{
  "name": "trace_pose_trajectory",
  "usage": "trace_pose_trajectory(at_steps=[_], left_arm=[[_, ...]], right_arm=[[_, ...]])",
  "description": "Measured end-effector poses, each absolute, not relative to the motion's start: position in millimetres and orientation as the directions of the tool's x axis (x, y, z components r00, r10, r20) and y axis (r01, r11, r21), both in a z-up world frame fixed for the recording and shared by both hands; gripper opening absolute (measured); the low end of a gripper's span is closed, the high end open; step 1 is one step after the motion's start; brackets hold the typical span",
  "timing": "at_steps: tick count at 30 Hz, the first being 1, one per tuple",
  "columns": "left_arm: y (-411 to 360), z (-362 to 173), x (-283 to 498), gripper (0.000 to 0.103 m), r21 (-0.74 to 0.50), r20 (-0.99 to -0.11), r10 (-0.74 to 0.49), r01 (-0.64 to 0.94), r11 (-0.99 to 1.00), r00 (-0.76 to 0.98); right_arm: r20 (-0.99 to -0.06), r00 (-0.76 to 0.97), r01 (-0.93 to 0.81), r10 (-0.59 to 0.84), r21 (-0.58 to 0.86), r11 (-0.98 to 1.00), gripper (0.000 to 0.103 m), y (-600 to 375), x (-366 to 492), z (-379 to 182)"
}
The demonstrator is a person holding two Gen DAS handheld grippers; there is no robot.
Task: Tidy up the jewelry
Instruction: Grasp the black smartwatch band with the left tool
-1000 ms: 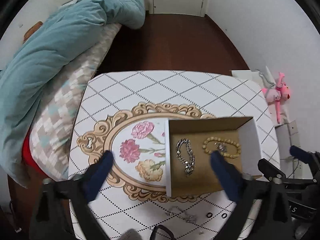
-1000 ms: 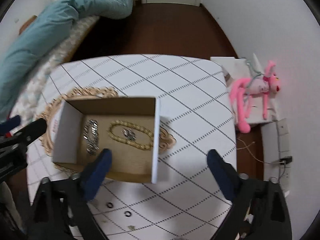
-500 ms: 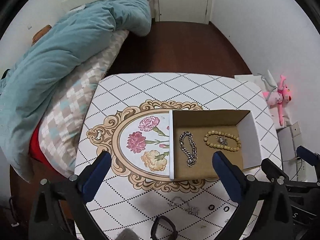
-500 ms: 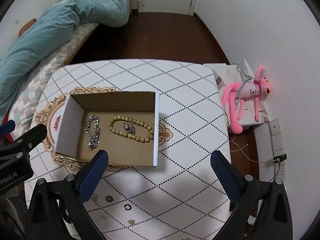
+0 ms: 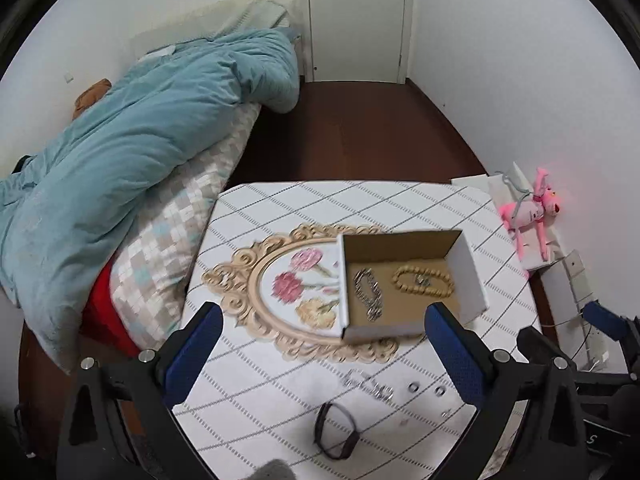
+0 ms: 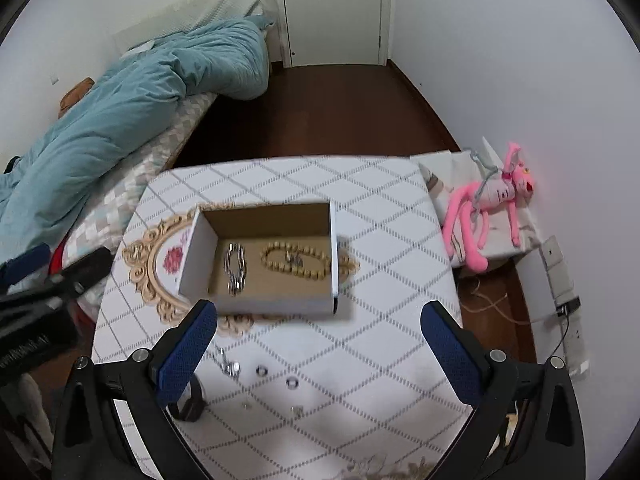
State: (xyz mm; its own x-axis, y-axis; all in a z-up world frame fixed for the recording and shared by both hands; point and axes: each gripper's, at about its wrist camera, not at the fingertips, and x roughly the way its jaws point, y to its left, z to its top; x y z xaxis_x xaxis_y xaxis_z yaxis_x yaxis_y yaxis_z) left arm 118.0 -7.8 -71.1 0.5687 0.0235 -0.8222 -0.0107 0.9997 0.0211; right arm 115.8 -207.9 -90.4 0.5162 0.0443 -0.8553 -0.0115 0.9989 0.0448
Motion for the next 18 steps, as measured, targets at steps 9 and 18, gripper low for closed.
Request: trace_pose_trajectory(at_steps=[9,18], left_arm=[[12.8,-163.8,77.7,0.101,0.023,-0.902,0.026,-0.012,1.0,0.432],[14.4,-227.8,69.6,0.054,-0.016,-0.954,-0.02,0.016,1.0,0.3]], right_arm=[[-0.924,0.371,0.004,0.095,0.104,0.995,0.067,-207.8,72.3,-184.2],[-0.948,0.299,-0.002,0.112,0.117,0.993,0.049,-196.9,58.4,-247.7]])
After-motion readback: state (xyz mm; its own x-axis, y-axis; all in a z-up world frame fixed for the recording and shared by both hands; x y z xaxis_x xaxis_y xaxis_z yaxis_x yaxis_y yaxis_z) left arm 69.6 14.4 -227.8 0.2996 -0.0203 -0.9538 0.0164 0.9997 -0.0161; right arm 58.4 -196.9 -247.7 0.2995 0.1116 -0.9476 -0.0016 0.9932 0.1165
